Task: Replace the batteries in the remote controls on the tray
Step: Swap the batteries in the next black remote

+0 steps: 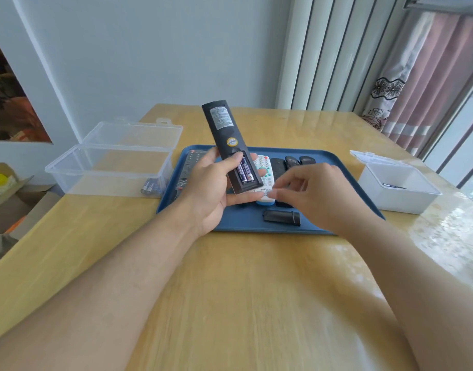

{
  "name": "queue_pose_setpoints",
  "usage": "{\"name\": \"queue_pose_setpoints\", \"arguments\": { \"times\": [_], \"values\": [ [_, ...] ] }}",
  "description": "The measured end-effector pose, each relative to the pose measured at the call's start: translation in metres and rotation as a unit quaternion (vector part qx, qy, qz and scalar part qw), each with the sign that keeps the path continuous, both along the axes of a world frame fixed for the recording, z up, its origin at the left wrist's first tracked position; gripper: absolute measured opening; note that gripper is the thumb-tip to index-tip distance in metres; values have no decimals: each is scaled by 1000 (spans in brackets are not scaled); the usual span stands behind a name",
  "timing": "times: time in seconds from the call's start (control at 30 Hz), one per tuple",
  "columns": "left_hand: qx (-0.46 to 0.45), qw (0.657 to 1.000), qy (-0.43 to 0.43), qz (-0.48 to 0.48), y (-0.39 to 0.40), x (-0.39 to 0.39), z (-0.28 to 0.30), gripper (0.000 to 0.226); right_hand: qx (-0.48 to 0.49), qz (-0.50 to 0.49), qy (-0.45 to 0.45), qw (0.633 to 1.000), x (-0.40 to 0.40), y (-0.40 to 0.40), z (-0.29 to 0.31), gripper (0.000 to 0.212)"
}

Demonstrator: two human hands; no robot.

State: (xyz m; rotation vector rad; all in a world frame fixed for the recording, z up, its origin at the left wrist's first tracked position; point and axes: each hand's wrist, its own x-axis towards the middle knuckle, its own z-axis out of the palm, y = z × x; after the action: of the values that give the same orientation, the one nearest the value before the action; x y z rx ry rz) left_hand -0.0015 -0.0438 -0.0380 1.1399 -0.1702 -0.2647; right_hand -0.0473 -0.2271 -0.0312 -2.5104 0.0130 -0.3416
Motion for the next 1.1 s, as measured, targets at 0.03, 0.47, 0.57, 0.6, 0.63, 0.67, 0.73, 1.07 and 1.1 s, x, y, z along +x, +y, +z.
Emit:
{"name": "queue_pose_setpoints", "arguments": {
  "times": [0.03,0.47,0.57,0.6,0.63,0.67,0.73,1.07,1.1],
  "values": [
    [-3,1000,0,6,0,0,1,29,-55,-2,29,998,-2,-1,2,17],
    [32,999,-10,-7,1,0,-1,21,-102,22,116,988,-6,-9,9,28],
    [17,1000,-10,8,2,1,0,22,-60,18,59,996,-5,-8,10,26],
    [16,1000,-12,15,2,1,0,26,-25,18,36,999,-5,-7,12,26],
    [16,1000,-17,20,1,1,0,28,34,26,20,999,-5,-5,12,25],
    [19,999,-26,23,0,-1,0,28,108,43,16,993,-6,-2,13,24],
    [29,998,-48,23,-2,-3,-1,21,223,76,24,971,-7,5,13,26],
    [40,994,-96,-18,-8,-10,-5,40,342,46,29,938,-6,18,-1,38],
    [40,994,-98,-16,-8,-10,-5,42,333,41,31,941,-6,19,-2,41]
  ]
}}
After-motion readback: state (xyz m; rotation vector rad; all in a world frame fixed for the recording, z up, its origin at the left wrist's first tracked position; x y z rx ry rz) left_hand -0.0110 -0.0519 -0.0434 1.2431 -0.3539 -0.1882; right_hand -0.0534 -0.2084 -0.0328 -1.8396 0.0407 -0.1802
